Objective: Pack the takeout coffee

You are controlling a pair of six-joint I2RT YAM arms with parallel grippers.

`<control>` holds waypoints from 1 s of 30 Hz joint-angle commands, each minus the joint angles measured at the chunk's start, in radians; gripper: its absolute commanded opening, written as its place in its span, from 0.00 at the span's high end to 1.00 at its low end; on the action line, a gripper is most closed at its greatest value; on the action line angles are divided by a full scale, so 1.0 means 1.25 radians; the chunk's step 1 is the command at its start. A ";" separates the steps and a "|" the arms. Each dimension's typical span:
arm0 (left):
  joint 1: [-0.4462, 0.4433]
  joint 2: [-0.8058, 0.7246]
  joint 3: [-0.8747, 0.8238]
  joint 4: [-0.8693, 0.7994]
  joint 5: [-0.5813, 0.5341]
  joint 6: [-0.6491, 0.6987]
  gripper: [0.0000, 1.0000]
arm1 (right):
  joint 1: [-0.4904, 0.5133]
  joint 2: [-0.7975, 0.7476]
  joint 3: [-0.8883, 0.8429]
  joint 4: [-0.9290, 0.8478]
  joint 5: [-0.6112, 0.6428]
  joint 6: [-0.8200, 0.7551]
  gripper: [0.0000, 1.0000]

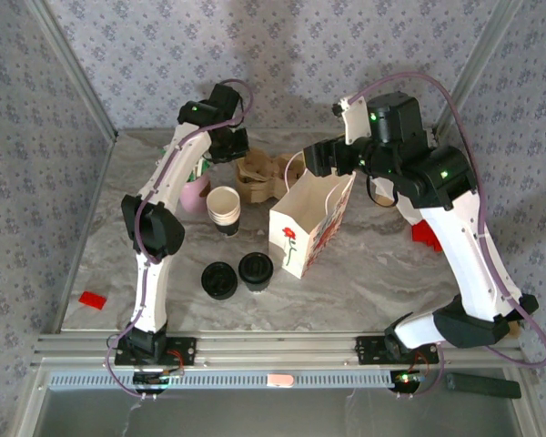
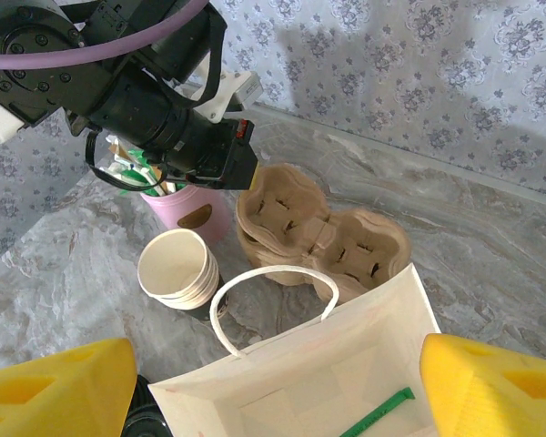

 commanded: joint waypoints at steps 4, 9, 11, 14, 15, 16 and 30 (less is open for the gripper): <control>-0.003 -0.027 0.011 -0.004 0.007 -0.016 0.99 | 0.009 -0.008 0.016 0.009 0.011 0.006 0.17; -0.002 -0.037 -0.029 0.022 0.010 -0.024 0.93 | 0.009 -0.007 0.018 0.004 0.015 0.004 0.16; -0.002 -0.043 -0.042 0.036 0.017 -0.028 0.93 | 0.009 -0.007 0.018 0.003 0.016 0.004 0.16; -0.001 -0.047 -0.054 0.051 0.029 -0.034 0.92 | 0.009 -0.005 0.017 0.001 0.019 0.003 0.16; -0.001 -0.048 -0.056 0.056 0.032 -0.034 0.92 | 0.009 -0.004 0.017 0.001 0.019 0.003 0.16; -0.001 -0.051 -0.058 0.060 0.036 -0.036 0.92 | 0.009 -0.003 0.018 -0.001 0.019 0.003 0.17; 0.000 -0.081 -0.111 0.115 0.063 -0.053 0.86 | 0.015 0.001 0.019 -0.001 0.021 0.004 0.16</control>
